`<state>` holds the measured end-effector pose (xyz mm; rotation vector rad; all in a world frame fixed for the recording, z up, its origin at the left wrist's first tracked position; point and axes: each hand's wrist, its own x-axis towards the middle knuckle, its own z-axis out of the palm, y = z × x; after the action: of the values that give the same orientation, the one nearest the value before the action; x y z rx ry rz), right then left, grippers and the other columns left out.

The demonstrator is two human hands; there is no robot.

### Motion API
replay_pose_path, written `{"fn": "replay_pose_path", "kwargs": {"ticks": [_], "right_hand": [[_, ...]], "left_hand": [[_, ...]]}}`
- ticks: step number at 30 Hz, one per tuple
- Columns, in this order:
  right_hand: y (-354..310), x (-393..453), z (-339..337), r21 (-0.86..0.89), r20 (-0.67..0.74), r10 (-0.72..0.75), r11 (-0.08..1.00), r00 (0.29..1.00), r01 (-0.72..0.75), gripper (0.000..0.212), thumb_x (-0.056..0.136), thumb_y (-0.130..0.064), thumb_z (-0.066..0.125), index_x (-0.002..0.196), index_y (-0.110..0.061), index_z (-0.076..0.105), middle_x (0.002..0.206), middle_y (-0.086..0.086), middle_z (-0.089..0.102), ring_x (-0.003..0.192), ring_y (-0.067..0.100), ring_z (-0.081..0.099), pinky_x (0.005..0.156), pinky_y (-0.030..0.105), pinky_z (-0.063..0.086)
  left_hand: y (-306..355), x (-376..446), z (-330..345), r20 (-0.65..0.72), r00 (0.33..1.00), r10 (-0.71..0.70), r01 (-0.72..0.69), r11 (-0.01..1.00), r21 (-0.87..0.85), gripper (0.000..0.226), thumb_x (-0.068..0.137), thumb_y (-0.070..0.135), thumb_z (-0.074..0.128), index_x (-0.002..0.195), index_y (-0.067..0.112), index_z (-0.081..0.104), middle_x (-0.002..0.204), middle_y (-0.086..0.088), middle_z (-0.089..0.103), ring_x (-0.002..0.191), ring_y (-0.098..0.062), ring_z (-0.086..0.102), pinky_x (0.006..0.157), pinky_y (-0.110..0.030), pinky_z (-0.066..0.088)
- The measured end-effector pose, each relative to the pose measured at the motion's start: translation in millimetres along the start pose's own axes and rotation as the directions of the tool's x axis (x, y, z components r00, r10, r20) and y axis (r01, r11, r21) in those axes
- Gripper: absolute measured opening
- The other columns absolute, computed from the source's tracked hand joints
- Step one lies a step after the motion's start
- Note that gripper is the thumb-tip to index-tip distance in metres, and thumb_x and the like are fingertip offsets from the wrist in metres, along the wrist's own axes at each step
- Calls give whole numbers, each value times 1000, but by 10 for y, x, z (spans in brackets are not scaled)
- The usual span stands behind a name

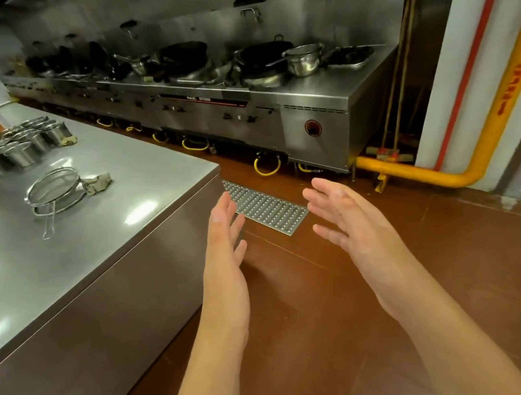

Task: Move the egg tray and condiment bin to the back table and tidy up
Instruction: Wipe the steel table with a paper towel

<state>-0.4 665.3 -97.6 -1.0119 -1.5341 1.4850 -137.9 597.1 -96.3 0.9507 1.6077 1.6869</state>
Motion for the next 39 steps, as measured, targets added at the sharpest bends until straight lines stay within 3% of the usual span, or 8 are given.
{"fn": "replay_pose_path", "kwargs": {"ticks": [4,10,15,20,23,26,33,39], "right_hand": [[-57,731,-193,-29,-47,-11,1000,999,9,71,76,-82,36,138,-50,44,142,-22,52,120,-3,52,112,40,40],[-32,1629,-696,-31,-146,-9,1000,989,5,59,80,-80,37,134,-57,43,142,-26,50,125,-4,50,113,38,40],[136,2481,-1146,-34,-198,26,999,980,-33,63,79,-76,36,137,-52,45,141,-27,52,127,-3,49,114,42,39],[270,3564,-1508,-21,-154,56,998,987,-60,57,76,-81,35,127,-61,48,140,-27,52,123,-3,52,112,44,40],[255,4230,-1622,-34,-103,58,997,993,-62,45,81,-80,36,122,-66,48,137,-31,52,117,-9,54,109,38,43],[230,4833,-1632,-27,-33,51,998,998,-52,47,80,-79,34,123,-66,48,134,-33,53,111,-14,55,105,32,44],[221,6071,-1278,-18,138,54,998,989,-52,49,79,-80,36,122,-64,51,132,-33,55,111,-14,56,108,35,43],[62,7088,-934,-25,146,13,1000,989,-10,63,73,-82,38,130,-57,51,135,-29,55,113,-13,56,108,38,43]], "left_hand": [[-65,810,293,49,999,-11,13,1000,-27,76,80,75,26,147,41,36,148,21,44,134,1,42,119,-42,26],[-110,1903,1047,179,984,-6,15,999,-47,72,83,73,24,148,42,36,149,20,44,134,-1,43,118,-44,28],[-351,2749,1587,238,969,-67,82,995,-53,83,72,84,29,146,45,37,150,19,43,137,-7,41,118,-51,25],[-514,3611,2114,160,984,-81,91,994,-57,73,82,72,27,147,41,38,147,19,46,134,-3,44,118,-45,28],[-517,4127,2345,97,994,-57,63,996,-61,71,83,69,28,146,39,40,145,20,48,131,2,46,118,-41,30],[-496,4569,2466,44,998,-46,48,998,-45,69,85,69,27,146,40,39,145,22,47,129,5,47,117,-39,30],[-581,5628,2324,-69,997,-27,26,1000,-14,75,82,75,25,148,41,34,148,23,43,132,6,43,117,-35,28],[-652,6714,2152,-56,998,4,-8,998,-55,82,74,83,30,146,44,38,147,23,44,132,3,44,117,-40,28]]}}
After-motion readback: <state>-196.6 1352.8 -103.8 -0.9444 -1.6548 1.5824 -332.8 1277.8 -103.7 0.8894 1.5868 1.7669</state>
